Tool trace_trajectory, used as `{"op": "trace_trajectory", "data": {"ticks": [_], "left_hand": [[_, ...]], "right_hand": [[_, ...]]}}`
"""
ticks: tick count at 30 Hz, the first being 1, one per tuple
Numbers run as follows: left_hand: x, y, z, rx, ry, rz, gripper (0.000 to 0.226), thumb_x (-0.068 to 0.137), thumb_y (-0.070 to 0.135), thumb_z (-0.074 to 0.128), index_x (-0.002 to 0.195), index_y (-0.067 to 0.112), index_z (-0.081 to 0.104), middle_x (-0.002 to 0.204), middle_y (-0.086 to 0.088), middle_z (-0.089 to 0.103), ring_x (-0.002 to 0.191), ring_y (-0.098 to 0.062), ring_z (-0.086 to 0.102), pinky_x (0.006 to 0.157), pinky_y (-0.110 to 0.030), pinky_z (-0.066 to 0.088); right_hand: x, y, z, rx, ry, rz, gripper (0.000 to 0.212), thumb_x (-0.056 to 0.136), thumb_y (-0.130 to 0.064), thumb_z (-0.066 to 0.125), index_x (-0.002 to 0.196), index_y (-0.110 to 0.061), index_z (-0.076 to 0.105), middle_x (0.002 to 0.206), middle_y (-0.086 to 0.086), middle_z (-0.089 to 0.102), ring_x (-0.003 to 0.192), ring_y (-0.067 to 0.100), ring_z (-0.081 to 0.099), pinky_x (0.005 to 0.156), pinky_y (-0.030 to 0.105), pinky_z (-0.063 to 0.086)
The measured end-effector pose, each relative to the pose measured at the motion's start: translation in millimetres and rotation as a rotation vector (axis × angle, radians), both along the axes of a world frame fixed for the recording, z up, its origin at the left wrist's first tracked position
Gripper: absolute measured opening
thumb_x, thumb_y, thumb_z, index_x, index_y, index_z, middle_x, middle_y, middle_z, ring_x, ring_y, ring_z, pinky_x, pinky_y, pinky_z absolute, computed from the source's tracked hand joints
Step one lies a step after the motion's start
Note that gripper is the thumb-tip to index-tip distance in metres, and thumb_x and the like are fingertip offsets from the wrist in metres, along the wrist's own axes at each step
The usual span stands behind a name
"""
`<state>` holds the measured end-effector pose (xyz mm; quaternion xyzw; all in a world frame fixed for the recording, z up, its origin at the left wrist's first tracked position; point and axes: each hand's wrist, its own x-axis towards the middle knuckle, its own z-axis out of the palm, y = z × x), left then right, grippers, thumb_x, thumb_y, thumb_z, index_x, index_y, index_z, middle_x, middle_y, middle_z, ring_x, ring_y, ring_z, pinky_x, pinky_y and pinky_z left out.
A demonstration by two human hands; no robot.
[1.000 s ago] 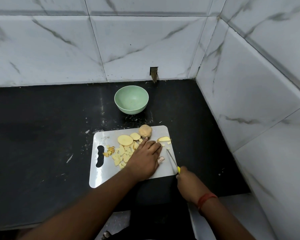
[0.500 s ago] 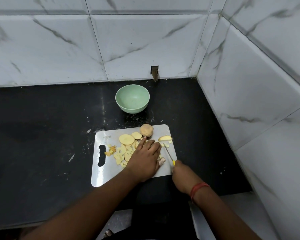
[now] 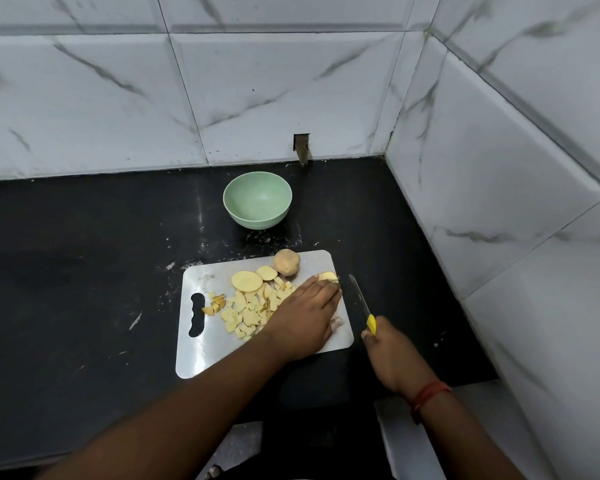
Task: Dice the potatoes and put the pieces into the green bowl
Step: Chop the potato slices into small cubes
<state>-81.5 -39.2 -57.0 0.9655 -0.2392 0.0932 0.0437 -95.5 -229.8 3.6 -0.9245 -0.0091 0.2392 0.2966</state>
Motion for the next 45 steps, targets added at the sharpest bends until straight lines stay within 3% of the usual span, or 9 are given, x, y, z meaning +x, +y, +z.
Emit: {"op": "trace_trajectory", "data": {"ticks": [3,6,9,13,19,26,32,39,45], "left_hand": [[10.5,-7.9,2.2,0.075,0.1,-0.024,0.064,0.106,0.047,0.034,0.153,0.004,0.039,0.159,-0.013,0.038,0.147,-0.026,0.032,0.126,-0.038,0.005],[10.1,-3.5,-0.3,0.103,0.197,0.017,0.066,0.107,0.048,0.029,0.157,0.004,0.03,0.163,-0.013,0.03,0.151,-0.025,0.024,0.127,-0.037,0.001],[5.9,2.3,0.9,0.095,0.211,0.061,0.064,0.106,0.05,0.03,0.154,0.006,0.038,0.153,-0.01,0.041,0.145,-0.027,0.033,0.128,-0.038,0.007],[2.4,5.8,2.6,0.096,0.048,0.074,0.057,0.101,0.05,0.03,0.124,0.011,0.067,0.115,-0.003,0.061,0.116,-0.024,0.056,0.126,-0.044,0.019],[6.6,7.7,4.3,0.077,0.136,0.165,0.066,0.103,0.051,0.037,0.15,0.006,0.044,0.148,-0.009,0.045,0.14,-0.024,0.039,0.127,-0.041,0.009],[11.6,8.6,-0.7,0.048,0.134,0.175,0.062,0.104,0.047,0.04,0.148,0.004,0.045,0.137,-0.007,0.048,0.129,-0.025,0.045,0.127,-0.04,0.011],[9.9,11.5,-5.7,0.039,0.125,0.14,0.058,0.102,0.044,0.045,0.142,0.003,0.054,0.13,-0.007,0.053,0.121,-0.026,0.049,0.123,-0.041,0.022],[8.6,16.5,-12.5,-0.031,0.071,0.163,0.061,0.098,0.046,0.052,0.139,0.002,0.055,0.131,-0.01,0.054,0.121,-0.029,0.051,0.12,-0.043,0.032],[13.8,17.4,-12.6,0.014,0.081,0.152,0.061,0.099,0.048,0.04,0.138,0.004,0.057,0.127,-0.007,0.054,0.118,-0.027,0.05,0.116,-0.042,0.033]], "right_hand": [[2.1,-2.3,-0.1,0.016,0.003,-0.028,0.018,0.101,-0.024,0.044,0.103,-0.007,0.049,0.095,0.011,0.061,0.084,0.025,0.057,0.07,0.029,0.038],[1.0,-5.8,-1.0,0.004,0.008,-0.026,0.018,0.102,-0.026,0.043,0.102,-0.008,0.048,0.087,0.007,0.057,0.073,0.017,0.052,0.062,0.029,0.036],[-0.4,-9.1,-3.1,-0.004,0.017,-0.025,0.019,0.103,-0.027,0.042,0.104,-0.009,0.048,0.081,0.003,0.053,0.069,0.012,0.049,0.055,0.024,0.033],[-0.5,-9.7,-1.6,-0.003,0.016,-0.017,0.018,0.103,-0.028,0.041,0.104,-0.012,0.048,0.08,0.0,0.052,0.069,0.01,0.049,0.056,0.023,0.034],[5.6,3.7,3.5,-0.058,0.019,0.044,0.017,0.103,-0.026,0.041,0.1,-0.01,0.045,0.086,0.005,0.055,0.075,0.018,0.052,0.066,0.029,0.036],[19.4,24.4,1.2,-0.19,0.063,0.082,0.021,0.103,-0.023,0.037,0.114,-0.006,0.045,0.113,0.016,0.061,0.098,0.029,0.061,0.072,0.03,0.039],[22.6,31.7,-4.1,-0.248,0.091,0.094,0.038,0.102,-0.02,0.038,0.137,-0.006,0.038,0.116,0.014,0.06,0.093,0.024,0.059,0.072,0.029,0.041],[33.6,37.7,-3.9,-0.304,0.078,0.13,0.029,0.097,-0.015,0.042,0.125,-0.007,0.042,0.11,0.014,0.061,0.083,0.024,0.056,0.071,0.032,0.042],[46.6,46.1,0.5,-0.349,0.078,0.136,0.03,0.095,-0.01,0.043,0.125,-0.007,0.042,0.12,0.017,0.059,0.103,0.03,0.061,0.074,0.032,0.042]]}}
